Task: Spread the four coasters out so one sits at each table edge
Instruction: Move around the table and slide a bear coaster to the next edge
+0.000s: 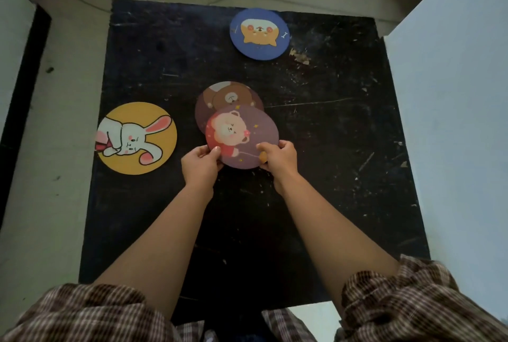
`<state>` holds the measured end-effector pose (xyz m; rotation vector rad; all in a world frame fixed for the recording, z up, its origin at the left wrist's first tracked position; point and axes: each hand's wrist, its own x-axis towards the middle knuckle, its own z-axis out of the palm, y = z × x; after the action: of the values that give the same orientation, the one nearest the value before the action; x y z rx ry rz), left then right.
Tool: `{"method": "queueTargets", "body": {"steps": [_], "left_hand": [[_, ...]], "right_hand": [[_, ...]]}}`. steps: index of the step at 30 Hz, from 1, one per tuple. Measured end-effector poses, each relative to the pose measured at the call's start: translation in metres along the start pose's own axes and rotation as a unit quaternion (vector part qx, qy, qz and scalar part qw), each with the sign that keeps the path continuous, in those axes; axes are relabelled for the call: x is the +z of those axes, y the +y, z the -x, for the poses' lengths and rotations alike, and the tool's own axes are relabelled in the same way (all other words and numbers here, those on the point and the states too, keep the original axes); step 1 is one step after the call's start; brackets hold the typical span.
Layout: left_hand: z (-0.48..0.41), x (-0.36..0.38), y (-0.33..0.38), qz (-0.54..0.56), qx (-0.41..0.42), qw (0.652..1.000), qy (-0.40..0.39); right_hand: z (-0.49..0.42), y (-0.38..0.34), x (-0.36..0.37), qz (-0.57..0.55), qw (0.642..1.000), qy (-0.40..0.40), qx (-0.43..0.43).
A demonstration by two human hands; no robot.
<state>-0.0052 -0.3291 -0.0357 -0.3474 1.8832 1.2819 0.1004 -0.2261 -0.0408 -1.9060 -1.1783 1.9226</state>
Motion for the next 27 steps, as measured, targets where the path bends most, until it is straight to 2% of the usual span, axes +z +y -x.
{"method": "queueTargets", "body": {"steps": [2,5,9,13,17,21,27], "left_hand": [[0.007,-0.001,-0.007,0.051,-0.041,0.998,-0.019],[0.020,-0.005,-0.021,0.072,-0.062,0.994,-0.052],[0.041,-0.009,-0.039,0.068,-0.035,0.994,-0.078],[0.065,-0.010,-0.058,0.084,-0.023,0.995,-0.054],[0.093,-0.006,-0.088,0.028,0.023,0.998,-0.053],[0.116,-0.005,-0.125,-0.051,0.099,0.993,-0.043],[0.136,-0.010,-0.167,-0.058,0.074,0.995,0.018]], "right_hand": [[0.005,0.009,-0.002,-0.017,1.000,-0.016,0.009],[0.011,0.016,-0.016,0.033,0.999,-0.021,-0.038],[0.020,0.016,-0.046,0.070,0.991,-0.060,-0.100],[0.031,0.024,-0.085,0.096,0.985,-0.120,-0.080],[0.041,0.043,-0.127,0.153,0.971,-0.173,-0.064],[0.050,0.066,-0.156,0.184,0.970,-0.151,-0.049],[0.067,0.101,-0.174,0.144,0.982,-0.120,-0.025]]}}
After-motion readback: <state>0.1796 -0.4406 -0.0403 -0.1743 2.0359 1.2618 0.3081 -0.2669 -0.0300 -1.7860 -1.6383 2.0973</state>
